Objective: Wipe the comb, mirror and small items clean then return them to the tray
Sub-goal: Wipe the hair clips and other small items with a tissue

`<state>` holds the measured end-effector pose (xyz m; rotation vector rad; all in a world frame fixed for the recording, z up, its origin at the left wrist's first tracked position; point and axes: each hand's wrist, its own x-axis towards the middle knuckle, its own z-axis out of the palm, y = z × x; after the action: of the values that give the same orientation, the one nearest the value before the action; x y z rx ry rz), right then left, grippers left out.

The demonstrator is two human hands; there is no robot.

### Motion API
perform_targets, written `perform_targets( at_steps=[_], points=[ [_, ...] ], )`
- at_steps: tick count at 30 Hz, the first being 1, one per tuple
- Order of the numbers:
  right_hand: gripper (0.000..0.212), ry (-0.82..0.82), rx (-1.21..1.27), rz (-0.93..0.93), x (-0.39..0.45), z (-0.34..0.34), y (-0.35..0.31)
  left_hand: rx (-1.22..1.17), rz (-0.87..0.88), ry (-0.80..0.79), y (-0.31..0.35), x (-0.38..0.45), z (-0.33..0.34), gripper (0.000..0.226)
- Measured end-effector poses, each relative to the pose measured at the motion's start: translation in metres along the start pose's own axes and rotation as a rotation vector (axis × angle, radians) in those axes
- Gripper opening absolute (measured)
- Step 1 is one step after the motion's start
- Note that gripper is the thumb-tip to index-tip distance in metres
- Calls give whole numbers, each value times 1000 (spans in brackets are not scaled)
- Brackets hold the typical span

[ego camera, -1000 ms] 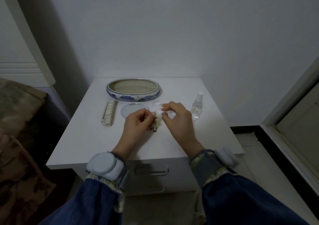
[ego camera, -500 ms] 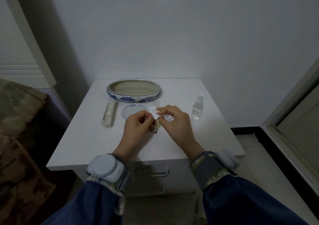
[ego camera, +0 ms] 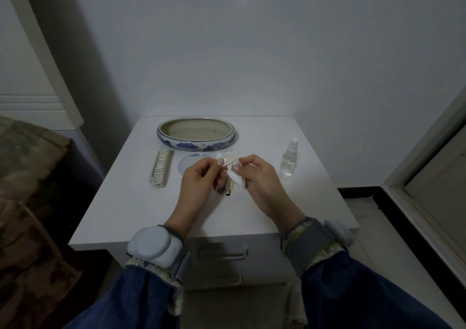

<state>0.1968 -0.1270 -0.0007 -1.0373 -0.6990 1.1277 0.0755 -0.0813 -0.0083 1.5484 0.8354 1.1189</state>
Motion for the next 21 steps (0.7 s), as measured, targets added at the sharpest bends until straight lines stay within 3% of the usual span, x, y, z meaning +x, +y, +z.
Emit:
perform_targets(
  at_steps=[6, 12, 16, 21],
  points=[
    [19, 21, 154, 72, 0, -3, -4, 39, -8, -29, -3, -1, 0, 27],
    [21, 143, 218, -41, 1, -8, -19, 76, -20, -43, -7, -3, -3, 27],
    [20, 221, -164, -300, -2, -10, -21, 97, -36, -43, -11, -4, -1, 29],
    [18, 16, -675, -499, -5, -3, 4, 100, -49, -30, -11, -3, -1, 27]
  ],
)
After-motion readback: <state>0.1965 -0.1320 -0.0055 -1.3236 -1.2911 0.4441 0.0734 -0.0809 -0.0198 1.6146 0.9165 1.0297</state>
